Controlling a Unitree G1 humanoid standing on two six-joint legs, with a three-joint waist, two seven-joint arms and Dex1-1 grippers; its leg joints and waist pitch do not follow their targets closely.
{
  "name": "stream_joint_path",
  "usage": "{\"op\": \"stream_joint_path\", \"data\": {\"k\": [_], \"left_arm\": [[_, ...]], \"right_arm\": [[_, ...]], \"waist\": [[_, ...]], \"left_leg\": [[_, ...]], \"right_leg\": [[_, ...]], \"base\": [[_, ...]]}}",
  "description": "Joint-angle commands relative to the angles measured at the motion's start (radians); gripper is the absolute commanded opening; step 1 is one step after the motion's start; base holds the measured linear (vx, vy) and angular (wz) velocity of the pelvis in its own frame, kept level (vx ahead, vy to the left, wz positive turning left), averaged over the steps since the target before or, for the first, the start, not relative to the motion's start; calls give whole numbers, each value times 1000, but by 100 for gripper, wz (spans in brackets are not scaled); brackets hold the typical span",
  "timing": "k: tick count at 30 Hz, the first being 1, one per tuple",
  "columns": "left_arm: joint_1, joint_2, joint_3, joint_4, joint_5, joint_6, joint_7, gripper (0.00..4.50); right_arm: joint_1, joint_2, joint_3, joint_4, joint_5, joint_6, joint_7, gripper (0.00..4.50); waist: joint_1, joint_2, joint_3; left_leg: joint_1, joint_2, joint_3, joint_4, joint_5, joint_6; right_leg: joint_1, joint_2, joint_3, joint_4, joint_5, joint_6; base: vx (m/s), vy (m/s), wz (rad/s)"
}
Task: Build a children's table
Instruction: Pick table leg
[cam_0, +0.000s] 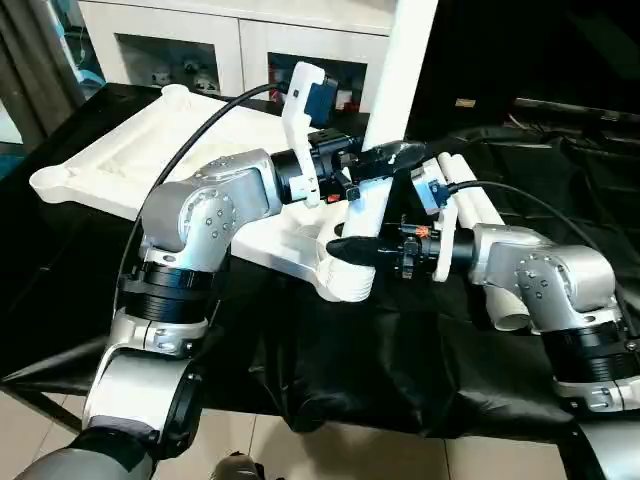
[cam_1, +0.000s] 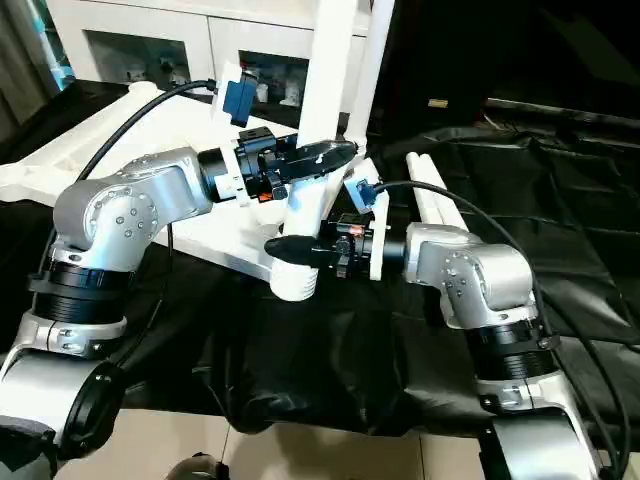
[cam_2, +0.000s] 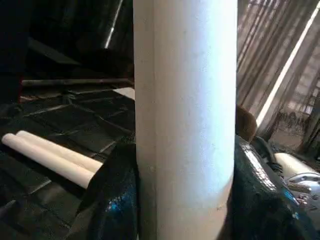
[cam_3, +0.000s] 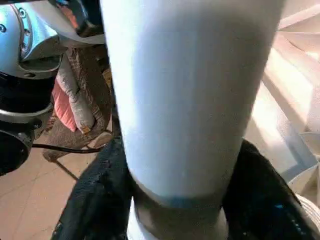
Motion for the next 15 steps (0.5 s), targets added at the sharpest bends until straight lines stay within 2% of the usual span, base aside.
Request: {"op": "stream_joint_path", "data": {"k": [1,9,12,13,15], "left_arm": [[-8,-2,-6,-22,-4,6,0,185],[-4,-1,-1,-31,-9,10,5,185],[-1,-2,0,-34,-10,10,6,185],[-1,-2,-1,-35,-9,10,6,185],[0,0,-3,-37,-9,9,2,185]], "right_arm": [[-17,3,-7,-15,25,4,13,197],[-10,6,-9,-18,23,-6,13,191],[-9,8,-10,-16,10,-33,7,191],[-13,12,-15,-7,7,-37,1,247],[-18,15,-18,0,8,-36,-3,261]], "waist": [[1,-7,-89],[2,-8,-88],[1,-8,-88],[1,-8,-88],[1,-8,-88]], "left_leg": [[18,23,-15,-51,-47,14],[18,23,-14,-52,-52,12],[18,23,-14,-52,-53,11],[17,23,-14,-52,-55,10],[18,23,-14,-52,-52,12]], "right_leg": [[62,-78,49,-63,20,-199],[62,-79,49,-64,16,-200],[61,-79,49,-64,12,-197],[62,-79,49,-65,8,-196],[61,-78,49,-64,9,-196]], "base": [[0,0,0],[0,0,0],[0,0,0],[0,0,0],[0,0,0]]}}
